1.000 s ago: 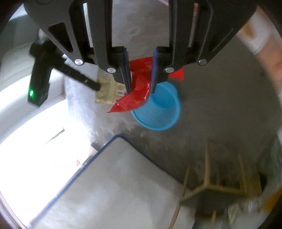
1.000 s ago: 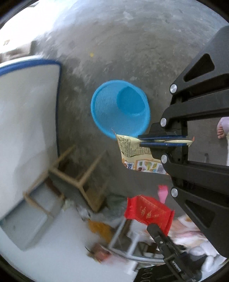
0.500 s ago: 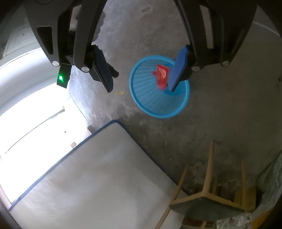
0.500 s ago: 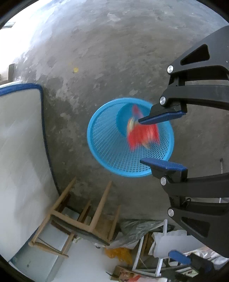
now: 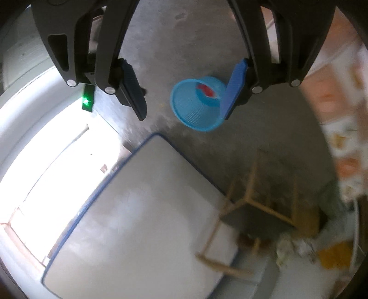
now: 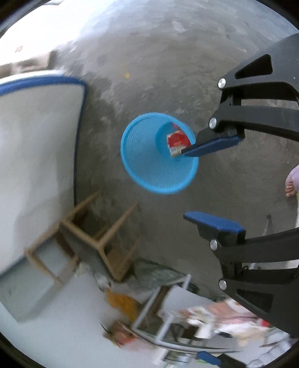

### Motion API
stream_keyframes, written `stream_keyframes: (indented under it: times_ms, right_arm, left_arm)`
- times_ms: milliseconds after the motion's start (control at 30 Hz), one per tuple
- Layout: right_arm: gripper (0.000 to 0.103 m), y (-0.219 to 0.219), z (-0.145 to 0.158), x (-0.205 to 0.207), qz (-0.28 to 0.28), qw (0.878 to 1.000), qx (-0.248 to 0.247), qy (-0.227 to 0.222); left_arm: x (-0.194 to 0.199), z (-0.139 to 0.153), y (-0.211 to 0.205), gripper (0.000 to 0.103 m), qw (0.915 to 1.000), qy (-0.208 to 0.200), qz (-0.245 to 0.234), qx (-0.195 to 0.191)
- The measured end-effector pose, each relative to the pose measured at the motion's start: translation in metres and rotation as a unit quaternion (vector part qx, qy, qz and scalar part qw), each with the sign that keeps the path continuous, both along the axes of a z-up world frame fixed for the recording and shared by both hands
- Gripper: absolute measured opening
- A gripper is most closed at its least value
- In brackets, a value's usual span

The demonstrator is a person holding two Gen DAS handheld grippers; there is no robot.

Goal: Collect trash
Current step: 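Carry both items over the blue wastebasket and open both grippers to drop them, then grasp the brown paper with the left gripper while the right gripper reaches toward the white tissue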

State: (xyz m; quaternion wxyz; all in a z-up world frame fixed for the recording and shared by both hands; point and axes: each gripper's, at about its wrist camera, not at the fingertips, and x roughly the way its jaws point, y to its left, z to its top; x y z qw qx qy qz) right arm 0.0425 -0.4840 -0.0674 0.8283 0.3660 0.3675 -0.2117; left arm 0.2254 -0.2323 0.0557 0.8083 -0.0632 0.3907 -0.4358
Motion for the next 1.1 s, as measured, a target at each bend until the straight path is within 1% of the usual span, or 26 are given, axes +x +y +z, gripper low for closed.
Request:
stream_keyframes:
  times_ms: [100,133,200,300,400,500,600,667,733,767,833,867,933,1000,1100]
  right_arm:
    - [0.056,0.032,0.027,-0.006,0.038,0.999,-0.016,-0.010]
    - [0.056,0.040,0.033,-0.006,0.047,0.999,-0.017,-0.011]
    - [0.056,0.061,0.046,-0.005,0.075,0.997,-0.015,-0.016]
    - [0.056,0.094,0.066,0.001,0.114,0.993,-0.010,-0.029]
    - [0.057,0.129,0.085,0.010,0.155,0.987,-0.007,-0.048]
    - [0.058,0.164,0.097,0.020,0.190,0.980,0.004,-0.067]
    - [0.058,0.202,0.106,0.035,0.228,0.970,0.014,-0.080]
    - [0.058,0.226,0.108,0.047,0.258,0.962,0.020,-0.084]
    - [0.058,0.247,0.108,0.057,0.282,0.955,0.026,-0.085]
    - [0.058,0.258,0.108,0.063,0.295,0.951,0.030,-0.084]
    - [0.058,0.276,0.104,0.077,0.314,0.945,0.039,-0.081]
    - [0.058,0.283,0.101,0.084,0.323,0.942,0.044,-0.079]
    - [0.058,0.298,0.095,0.098,0.333,0.939,0.053,-0.073]
    - [0.058,0.309,0.088,0.111,0.342,0.935,0.067,-0.068]
    - [0.058,0.319,0.079,0.124,0.347,0.933,0.081,-0.060]
  left_arm:
    - [-0.027,0.018,0.050,0.068,0.9983,-0.040,0.038,0.017]
    - [-0.036,0.020,0.067,0.068,0.9975,-0.046,0.050,0.017]
    - [-0.053,0.022,0.094,0.069,0.9957,-0.055,0.071,0.023]
    - [-0.077,0.022,0.138,0.069,0.9899,-0.077,0.113,0.037]
    - [-0.095,0.020,0.183,0.069,0.9841,-0.088,0.149,0.042]
    - [-0.105,0.019,0.226,0.069,0.9795,-0.088,0.176,0.043]
    - [-0.103,0.017,0.259,0.069,0.9757,-0.080,0.198,0.047]
    - [-0.097,0.021,0.284,0.069,0.9720,-0.077,0.214,0.060]
    - [-0.086,0.022,0.303,0.069,0.9671,-0.070,0.233,0.075]
    - [-0.082,0.023,0.308,0.069,0.9660,-0.065,0.237,0.079]
    - [-0.067,0.023,0.324,0.069,0.9647,-0.042,0.245,0.086]
    - [-0.059,0.023,0.330,0.072,0.9638,-0.030,0.251,0.085]
    - [-0.044,0.021,0.337,0.074,0.9616,-0.013,0.259,0.089]
    - [-0.029,0.017,0.336,0.074,0.9566,-0.006,0.273,0.102]
    - [-0.016,0.010,0.326,0.076,0.9560,-0.005,0.269,0.118]
